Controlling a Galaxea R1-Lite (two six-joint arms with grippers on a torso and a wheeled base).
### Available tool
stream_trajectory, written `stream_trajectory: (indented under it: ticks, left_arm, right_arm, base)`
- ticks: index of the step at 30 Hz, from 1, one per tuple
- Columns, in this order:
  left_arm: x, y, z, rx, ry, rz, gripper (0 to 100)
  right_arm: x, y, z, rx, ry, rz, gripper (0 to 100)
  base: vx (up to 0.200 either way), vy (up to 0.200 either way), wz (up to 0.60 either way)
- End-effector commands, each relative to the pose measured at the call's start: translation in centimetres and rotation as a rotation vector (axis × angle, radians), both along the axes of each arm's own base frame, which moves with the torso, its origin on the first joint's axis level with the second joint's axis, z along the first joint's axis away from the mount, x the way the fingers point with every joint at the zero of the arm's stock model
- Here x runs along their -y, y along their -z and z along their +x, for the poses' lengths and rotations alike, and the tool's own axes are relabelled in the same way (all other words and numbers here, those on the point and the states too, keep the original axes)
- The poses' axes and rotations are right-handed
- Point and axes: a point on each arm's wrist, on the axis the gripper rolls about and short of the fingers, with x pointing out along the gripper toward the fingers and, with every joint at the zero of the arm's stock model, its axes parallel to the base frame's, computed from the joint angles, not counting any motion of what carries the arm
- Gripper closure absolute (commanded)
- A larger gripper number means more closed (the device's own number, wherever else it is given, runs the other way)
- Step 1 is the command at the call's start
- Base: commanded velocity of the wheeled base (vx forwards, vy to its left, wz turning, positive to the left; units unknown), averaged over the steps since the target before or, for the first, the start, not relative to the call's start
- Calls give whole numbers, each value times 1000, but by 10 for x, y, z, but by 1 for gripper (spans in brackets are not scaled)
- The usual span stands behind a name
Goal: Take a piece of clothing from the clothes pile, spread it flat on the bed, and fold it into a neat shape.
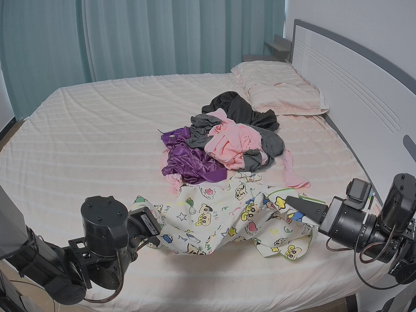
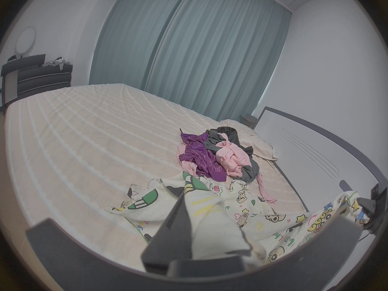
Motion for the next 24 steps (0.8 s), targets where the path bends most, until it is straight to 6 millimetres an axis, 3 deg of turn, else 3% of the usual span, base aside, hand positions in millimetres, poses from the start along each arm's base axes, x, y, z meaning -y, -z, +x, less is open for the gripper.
stream_trajectory:
  ticks: [1, 7, 24]
  left_arm:
    - [0, 2, 1, -5, -4, 1, 100]
    - [0, 2, 1, -7, -4, 3, 100]
    - [2, -4, 3, 15, -5, -20, 100]
  right_arm:
    - [0, -3, -3, 10, -7, 8, 100]
    - [0, -2, -3, 8, -8, 7, 100]
    - [0, -2, -3, 4, -8, 10, 100]
  base:
    - [-200, 0, 0]
    - [-200, 0, 0]
    - [0, 0, 0]
